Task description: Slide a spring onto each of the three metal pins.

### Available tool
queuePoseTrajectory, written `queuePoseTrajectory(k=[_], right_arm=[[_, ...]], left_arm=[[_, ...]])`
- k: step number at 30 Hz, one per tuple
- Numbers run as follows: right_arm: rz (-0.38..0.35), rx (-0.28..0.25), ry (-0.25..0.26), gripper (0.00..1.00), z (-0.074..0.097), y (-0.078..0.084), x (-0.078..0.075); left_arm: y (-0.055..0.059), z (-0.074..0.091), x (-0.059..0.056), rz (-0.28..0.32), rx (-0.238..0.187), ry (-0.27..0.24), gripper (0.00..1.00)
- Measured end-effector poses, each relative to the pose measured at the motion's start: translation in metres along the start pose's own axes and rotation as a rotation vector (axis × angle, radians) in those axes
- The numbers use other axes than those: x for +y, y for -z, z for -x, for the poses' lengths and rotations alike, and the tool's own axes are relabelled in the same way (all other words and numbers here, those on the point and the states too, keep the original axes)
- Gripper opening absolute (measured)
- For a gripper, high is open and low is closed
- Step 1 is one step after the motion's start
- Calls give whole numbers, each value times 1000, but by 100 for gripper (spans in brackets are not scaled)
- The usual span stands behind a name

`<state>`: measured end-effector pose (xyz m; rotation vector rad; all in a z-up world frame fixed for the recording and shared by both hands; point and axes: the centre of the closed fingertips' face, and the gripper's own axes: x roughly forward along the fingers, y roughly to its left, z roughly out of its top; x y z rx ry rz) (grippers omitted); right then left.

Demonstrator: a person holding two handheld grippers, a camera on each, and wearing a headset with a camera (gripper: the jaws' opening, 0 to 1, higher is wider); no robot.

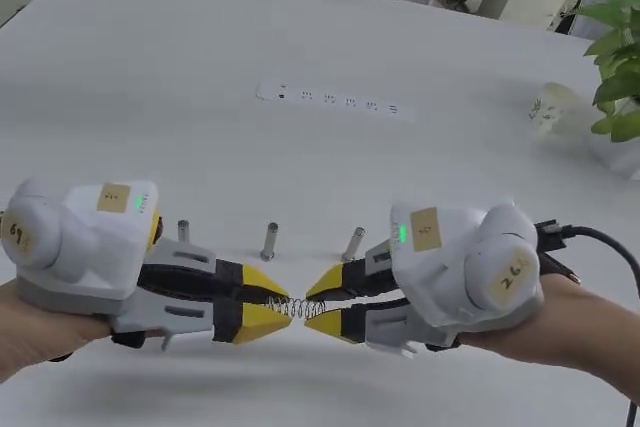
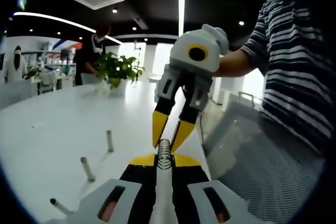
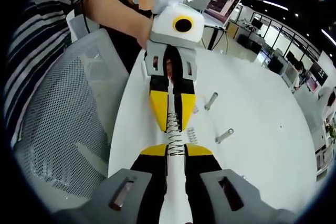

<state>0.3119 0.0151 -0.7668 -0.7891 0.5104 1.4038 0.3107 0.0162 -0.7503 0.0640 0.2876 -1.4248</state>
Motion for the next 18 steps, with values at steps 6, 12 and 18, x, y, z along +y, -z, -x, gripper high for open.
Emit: queuePoseTrajectory(k=[6,12,18], right_arm=[[-25,-8,-4,11,3,8,1],[-17,-23,-1,8,3,6,3],[25,-9,-1,7,4,5,5]], left_arm=[[-1,-1,-2,1,-2,12,2],[0,-1,-2,4,5,19,2],[9,-4,-2,2,39,18,2]])
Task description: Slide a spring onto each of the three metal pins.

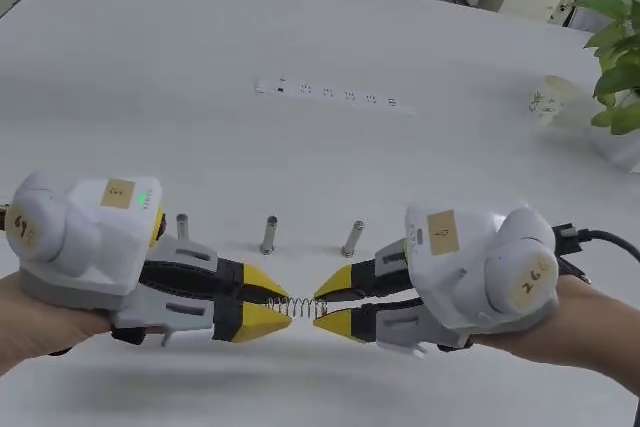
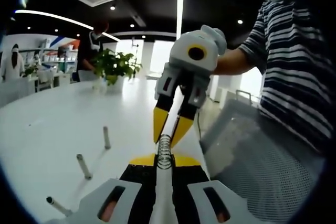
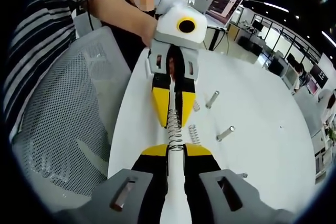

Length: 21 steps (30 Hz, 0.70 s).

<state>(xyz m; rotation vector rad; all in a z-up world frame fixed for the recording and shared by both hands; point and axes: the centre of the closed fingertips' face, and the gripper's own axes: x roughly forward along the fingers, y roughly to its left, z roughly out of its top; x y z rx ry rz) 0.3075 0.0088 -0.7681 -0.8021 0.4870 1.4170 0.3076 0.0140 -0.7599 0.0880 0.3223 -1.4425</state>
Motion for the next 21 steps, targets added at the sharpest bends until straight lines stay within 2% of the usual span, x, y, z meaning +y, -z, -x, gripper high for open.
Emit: queuePoseTrajectory(k=[2,6,10,12,21], right_arm=[[-3,-8,-8,7,2,-4,0],[7,-13,-17,7,7,-12,-1],[-19,-82,-38,7,12,-32,-3],[-23,-98,-41,7,12,-38,-3],[-26,-129,-35,8,7,-50,-6]], left_arm=[[6,-1,2,-18,25,-10,2],[5,0,2,-17,25,-7,2],[6,0,3,-20,26,-8,2],[4,-1,4,-23,22,-11,2],[1,-1,6,-39,20,-24,2]])
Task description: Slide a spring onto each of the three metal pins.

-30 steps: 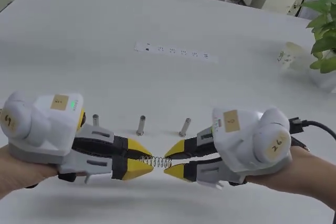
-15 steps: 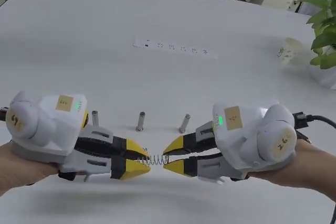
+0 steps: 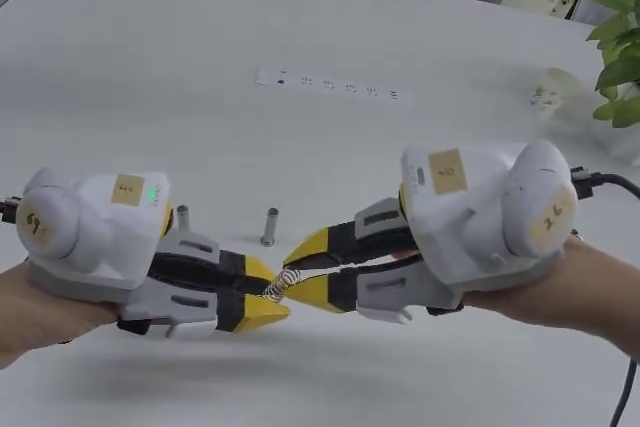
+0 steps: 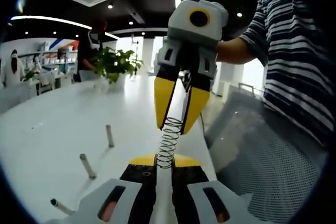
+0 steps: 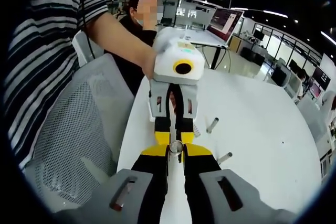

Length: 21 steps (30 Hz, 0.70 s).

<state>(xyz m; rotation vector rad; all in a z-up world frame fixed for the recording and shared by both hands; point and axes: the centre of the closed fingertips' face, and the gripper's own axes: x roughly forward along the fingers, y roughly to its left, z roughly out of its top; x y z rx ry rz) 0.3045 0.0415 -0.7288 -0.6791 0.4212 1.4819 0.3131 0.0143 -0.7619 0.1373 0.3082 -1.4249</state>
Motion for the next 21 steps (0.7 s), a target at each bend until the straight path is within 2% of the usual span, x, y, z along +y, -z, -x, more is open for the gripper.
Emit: queuePoseTrajectory(k=[13,21], right_arm=[[-13,-10,-7,8,-7,-3,2],[-55,-23,-12,8,-8,-3,3]], left_arm=[[3,-4,-3,-2,11,7,2],[5,-5,-6,5,14,7,2]])
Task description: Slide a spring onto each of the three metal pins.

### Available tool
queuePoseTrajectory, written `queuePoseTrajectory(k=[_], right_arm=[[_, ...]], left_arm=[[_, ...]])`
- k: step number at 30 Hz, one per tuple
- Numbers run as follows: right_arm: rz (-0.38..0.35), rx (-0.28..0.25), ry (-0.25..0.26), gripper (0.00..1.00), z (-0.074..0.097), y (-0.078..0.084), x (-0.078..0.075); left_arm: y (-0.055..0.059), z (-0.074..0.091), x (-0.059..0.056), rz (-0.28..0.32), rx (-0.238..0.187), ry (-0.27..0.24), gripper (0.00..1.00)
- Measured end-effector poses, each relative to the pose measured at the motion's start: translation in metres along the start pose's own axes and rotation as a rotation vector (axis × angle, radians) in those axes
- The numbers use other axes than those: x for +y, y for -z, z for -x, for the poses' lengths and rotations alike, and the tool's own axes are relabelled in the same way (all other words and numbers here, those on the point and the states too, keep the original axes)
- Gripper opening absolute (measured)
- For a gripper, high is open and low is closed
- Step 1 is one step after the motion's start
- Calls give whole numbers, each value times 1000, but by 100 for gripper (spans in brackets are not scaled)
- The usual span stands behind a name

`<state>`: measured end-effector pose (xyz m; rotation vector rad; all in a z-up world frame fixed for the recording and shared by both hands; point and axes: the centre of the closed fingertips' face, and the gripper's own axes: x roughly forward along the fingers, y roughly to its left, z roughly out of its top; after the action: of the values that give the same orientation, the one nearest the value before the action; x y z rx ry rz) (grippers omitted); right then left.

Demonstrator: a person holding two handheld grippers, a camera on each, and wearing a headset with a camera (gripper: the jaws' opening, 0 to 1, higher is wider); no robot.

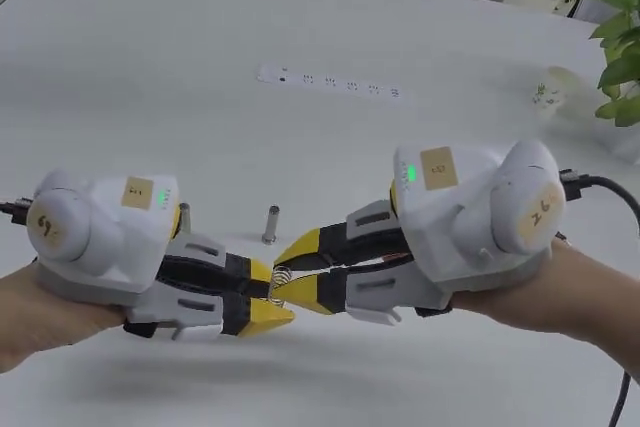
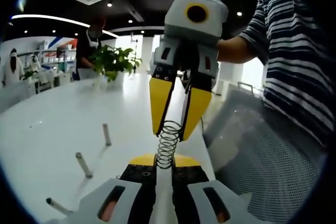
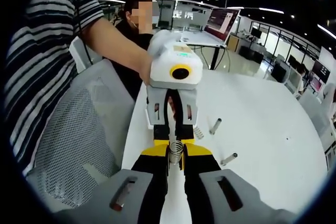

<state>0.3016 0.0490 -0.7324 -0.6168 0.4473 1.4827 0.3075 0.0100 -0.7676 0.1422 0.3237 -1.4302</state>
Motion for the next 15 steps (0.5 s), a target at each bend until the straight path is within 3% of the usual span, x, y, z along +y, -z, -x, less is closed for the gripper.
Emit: queuePoseTrajectory(k=[15], right_arm=[[11,15,-3,7,-1,-1,-1]], left_arm=[[2,3,5,3,-1,-19,3]])
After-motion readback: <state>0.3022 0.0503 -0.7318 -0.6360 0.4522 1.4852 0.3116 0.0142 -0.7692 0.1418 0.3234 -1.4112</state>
